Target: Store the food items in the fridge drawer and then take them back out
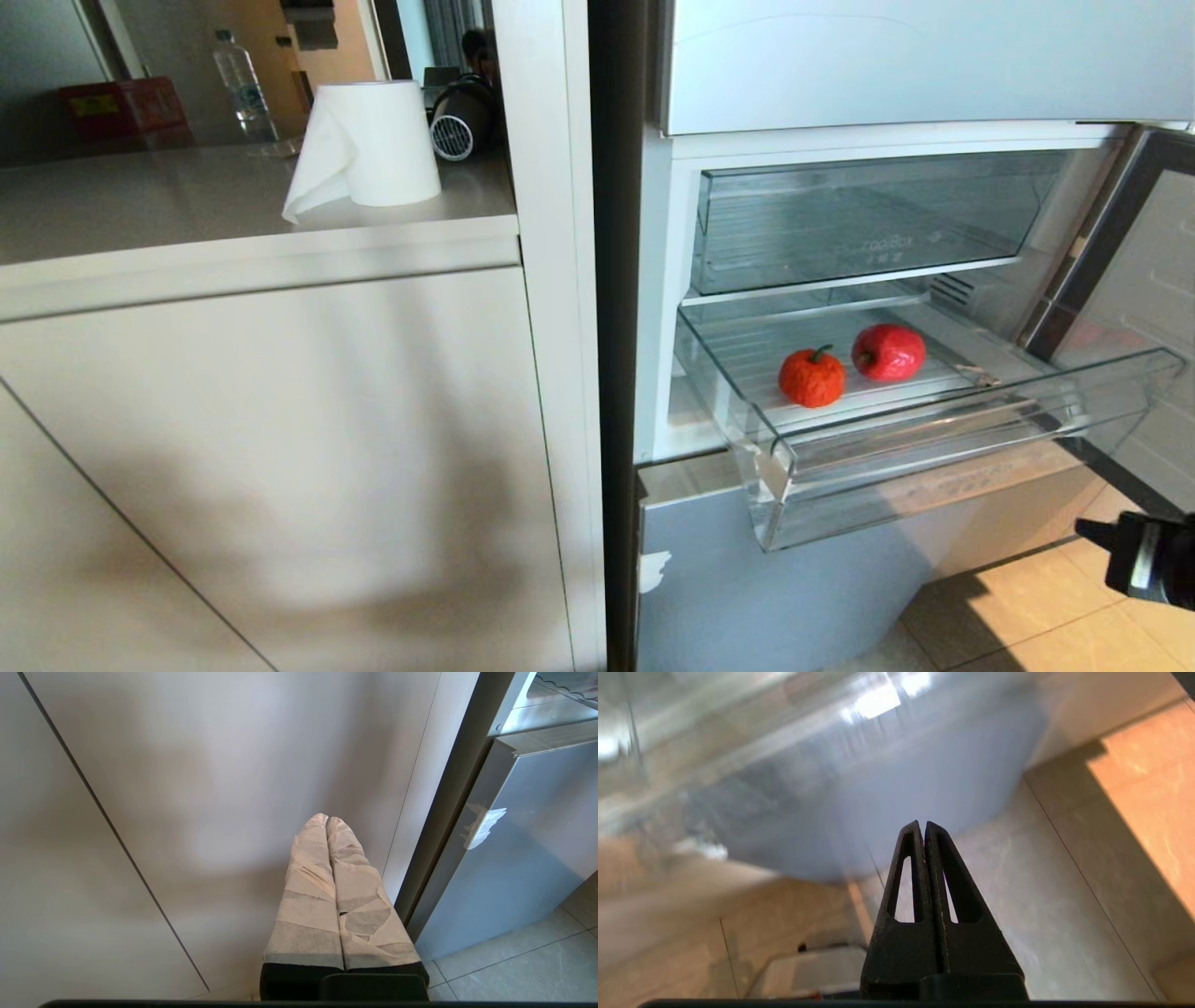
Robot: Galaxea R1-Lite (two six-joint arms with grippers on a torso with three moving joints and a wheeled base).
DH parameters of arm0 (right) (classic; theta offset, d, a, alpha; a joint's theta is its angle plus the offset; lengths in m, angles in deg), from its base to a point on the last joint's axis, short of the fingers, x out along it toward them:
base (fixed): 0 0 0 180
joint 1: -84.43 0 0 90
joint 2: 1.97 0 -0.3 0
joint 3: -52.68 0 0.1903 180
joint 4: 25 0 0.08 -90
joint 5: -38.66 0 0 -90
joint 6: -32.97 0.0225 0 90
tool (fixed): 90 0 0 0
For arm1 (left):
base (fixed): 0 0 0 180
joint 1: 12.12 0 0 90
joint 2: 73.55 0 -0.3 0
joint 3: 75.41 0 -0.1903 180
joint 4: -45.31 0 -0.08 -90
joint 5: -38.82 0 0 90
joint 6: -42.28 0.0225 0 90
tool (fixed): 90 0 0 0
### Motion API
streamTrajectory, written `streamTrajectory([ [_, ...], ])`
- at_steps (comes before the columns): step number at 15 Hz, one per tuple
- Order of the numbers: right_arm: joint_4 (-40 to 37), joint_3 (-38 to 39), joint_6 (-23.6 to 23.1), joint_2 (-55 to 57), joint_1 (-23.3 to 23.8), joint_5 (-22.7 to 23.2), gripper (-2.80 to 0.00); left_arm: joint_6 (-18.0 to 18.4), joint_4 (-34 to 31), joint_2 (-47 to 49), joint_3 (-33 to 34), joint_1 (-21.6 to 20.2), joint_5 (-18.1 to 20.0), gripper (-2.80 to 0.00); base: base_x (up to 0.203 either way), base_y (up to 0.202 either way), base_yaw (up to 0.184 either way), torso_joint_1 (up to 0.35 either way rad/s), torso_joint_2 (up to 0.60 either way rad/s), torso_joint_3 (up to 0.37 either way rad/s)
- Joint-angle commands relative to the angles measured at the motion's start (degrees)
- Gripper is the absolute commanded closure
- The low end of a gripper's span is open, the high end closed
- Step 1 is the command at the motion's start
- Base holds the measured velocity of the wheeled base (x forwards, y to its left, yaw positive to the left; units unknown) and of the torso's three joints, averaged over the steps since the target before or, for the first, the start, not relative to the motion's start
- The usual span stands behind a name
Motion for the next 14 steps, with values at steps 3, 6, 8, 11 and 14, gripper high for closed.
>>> streamTrajectory([
  [3, 10.0, -8.5, 0.1, 20.5, 0.0, 3.6, 0.00, 0.0, 0.0, 0.0, 0.0, 0.0, 0.0, 0.00, 0.000, 0.000, 0.000, 0.000, 0.00, 0.000],
  [6, 11.6, -17.0, 0.6, 28.1, -0.1, 9.2, 0.00, 0.0, 0.0, 0.0, 0.0, 0.1, 0.0, 0.00, 0.000, 0.000, 0.000, 0.000, 0.00, 0.000],
  [8, 11.7, -23.3, 1.8, 32.8, -0.9, 10.7, 0.00, 0.0, 0.0, 0.0, 0.0, 0.0, 0.0, 0.00, 0.000, 0.000, 0.000, 0.000, 0.00, 0.000],
  [11, 11.9, -32.2, 7.4, 38.9, -3.4, 11.2, 0.00, 0.0, 0.0, 0.0, 0.0, 0.0, 0.0, 0.00, 0.000, 0.000, 0.000, 0.000, 0.00, 0.000],
  [14, 11.6, -38.6, 12.6, 42.8, -5.4, 10.9, 0.00, 0.0, 0.0, 0.0, 0.0, 0.0, 0.0, 0.00, 0.000, 0.000, 0.000, 0.000, 0.00, 0.000],
])
